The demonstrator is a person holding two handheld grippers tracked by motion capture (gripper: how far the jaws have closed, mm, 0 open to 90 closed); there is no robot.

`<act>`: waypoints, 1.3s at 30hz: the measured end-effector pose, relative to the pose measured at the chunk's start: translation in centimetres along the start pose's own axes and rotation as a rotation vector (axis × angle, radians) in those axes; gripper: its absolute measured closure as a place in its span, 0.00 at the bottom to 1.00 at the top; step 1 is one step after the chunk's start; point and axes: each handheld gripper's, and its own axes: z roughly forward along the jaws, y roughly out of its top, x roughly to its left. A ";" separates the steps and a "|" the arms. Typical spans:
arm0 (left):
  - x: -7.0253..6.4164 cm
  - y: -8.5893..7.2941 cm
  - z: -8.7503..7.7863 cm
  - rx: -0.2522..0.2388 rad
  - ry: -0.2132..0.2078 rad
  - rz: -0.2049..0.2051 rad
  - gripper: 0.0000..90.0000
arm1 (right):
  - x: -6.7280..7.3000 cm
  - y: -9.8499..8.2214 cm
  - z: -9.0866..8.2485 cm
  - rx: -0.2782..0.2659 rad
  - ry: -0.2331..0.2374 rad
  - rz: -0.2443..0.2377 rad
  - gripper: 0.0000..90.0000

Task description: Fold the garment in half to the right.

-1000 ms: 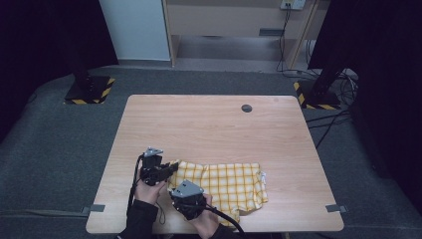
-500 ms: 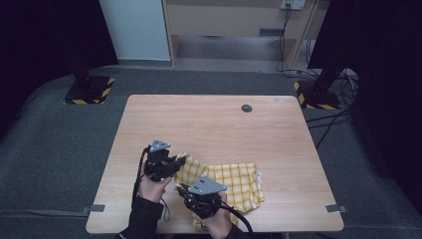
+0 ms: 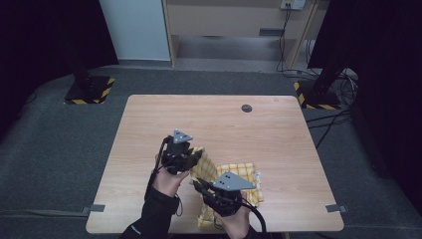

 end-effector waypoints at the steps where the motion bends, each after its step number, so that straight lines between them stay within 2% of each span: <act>1: -0.2 0.2 0.2 0.004 -0.003 0.001 0.84 | -0.2 0.0 -0.2 -0.002 -0.004 0.007 0.92; 5: -0.9 0.9 0.8 0.019 -0.006 0.015 0.84 | -1.2 0.0 -1.2 -0.011 -0.008 0.039 0.92; 15: -2.4 2.0 2.7 0.040 -0.026 0.028 0.83 | -3.0 -0.4 -3.0 -0.029 -0.057 0.080 0.92; 25: -4.5 2.4 5.7 0.089 -0.034 0.074 0.83 | -5.1 -1.8 -4.5 -0.024 -0.088 0.155 0.92; 33: -5.8 2.3 7.8 0.127 -0.044 0.101 0.83 | -6.1 -3.0 -5.1 -0.005 -0.135 0.176 0.92; 39: -6.7 1.9 9.3 0.150 -0.054 0.135 0.82 | -6.6 -4.0 -5.7 0.038 -0.181 0.169 0.92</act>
